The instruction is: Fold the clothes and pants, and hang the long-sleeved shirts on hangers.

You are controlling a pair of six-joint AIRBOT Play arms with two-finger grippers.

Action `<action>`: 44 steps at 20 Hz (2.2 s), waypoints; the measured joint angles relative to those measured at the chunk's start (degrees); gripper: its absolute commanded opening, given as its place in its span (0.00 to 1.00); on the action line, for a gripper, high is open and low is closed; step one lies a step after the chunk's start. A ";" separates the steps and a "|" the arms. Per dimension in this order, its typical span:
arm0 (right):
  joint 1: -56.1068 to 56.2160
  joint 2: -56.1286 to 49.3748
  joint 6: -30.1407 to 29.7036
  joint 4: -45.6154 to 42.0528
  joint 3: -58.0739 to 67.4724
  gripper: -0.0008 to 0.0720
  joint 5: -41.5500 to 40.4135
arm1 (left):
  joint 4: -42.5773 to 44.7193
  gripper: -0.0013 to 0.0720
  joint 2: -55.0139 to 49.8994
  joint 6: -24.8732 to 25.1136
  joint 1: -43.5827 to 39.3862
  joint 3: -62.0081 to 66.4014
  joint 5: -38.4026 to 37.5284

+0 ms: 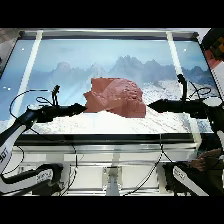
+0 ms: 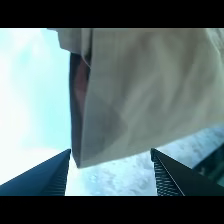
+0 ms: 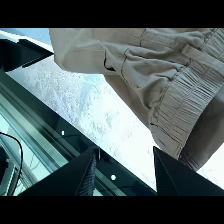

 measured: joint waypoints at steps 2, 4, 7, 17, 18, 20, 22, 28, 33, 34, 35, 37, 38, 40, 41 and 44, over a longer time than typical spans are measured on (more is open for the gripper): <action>-0.02 0.00 0.02 0.02 0.00 0.57 0.02 | -0.13 0.70 -0.11 0.96 -0.09 0.00 1.42; -0.02 0.00 0.02 0.02 0.00 0.57 0.02 | -0.26 0.69 -0.42 1.62 -0.11 0.02 1.95; 0.00 0.00 0.04 0.02 0.00 0.57 0.07 | -0.35 0.69 -1.49 2.49 -0.13 0.02 1.14; -0.02 0.00 0.44 0.02 0.00 0.57 0.61 | -10.32 0.03 -3.93 8.79 -0.15 0.02 -4.98; -0.02 0.00 0.44 -0.02 0.00 0.57 0.61 | -10.69 0.03 -3.96 9.31 -0.17 0.02 -6.19; 0.00 0.00 0.92 -0.92 0.00 0.57 0.42 | -11.32 0.02 -3.82 9.90 -0.15 0.09 -8.46; 0.00 -0.31 3.52 -3.69 -0.02 0.57 -0.92 | -11.69 0.02 -2.62 10.32 -0.17 0.55 -10.45; 4.11 -5.01 7.91 -7.76 -0.02 0.56 -5.18 | -11.98 0.02 6.93 10.64 -0.15 4.57 -9.55; 11.69 -10.49 8.57 -8.74 -0.02 0.43 -7.19 | -8.28 0.02 11.93 5.60 -0.15 6.29 -1.79; 12.63 -11.08 8.66 -8.74 -0.02 0.43 -7.69 | -5.55 0.02 12.07 4.11 -0.15 6.43 -0.83; 13.33 -11.47 8.68 -8.74 0.07 0.43 -8.31 | -2.56 0.02 12.02 2.78 -0.17 6.49 0.20; 14.14 -12.00 8.96 -8.57 0.52 0.43 -8.66 | 4.26 0.02 11.32 -0.50 -0.17 6.60 2.16; 14.38 -12.13 9.18 -8.37 0.74 0.43 -8.61 | 7.37 0.02 10.69 -2.21 -0.17 6.62 3.43; 14.71 -12.35 9.60 -7.63 1.01 0.49 -8.98 | 11.69 0.02 9.01 -4.33 -0.17 6.64 5.46; 14.82 -12.39 9.75 -7.54 1.09 0.48 -9.07 | 12.96 0.02 8.04 -5.22 -0.17 6.64 6.19; 14.95 -12.52 9.97 -8.39 1.20 0.48 -9.55 | 15.61 0.05 4.48 -6.47 -0.15 6.64 8.26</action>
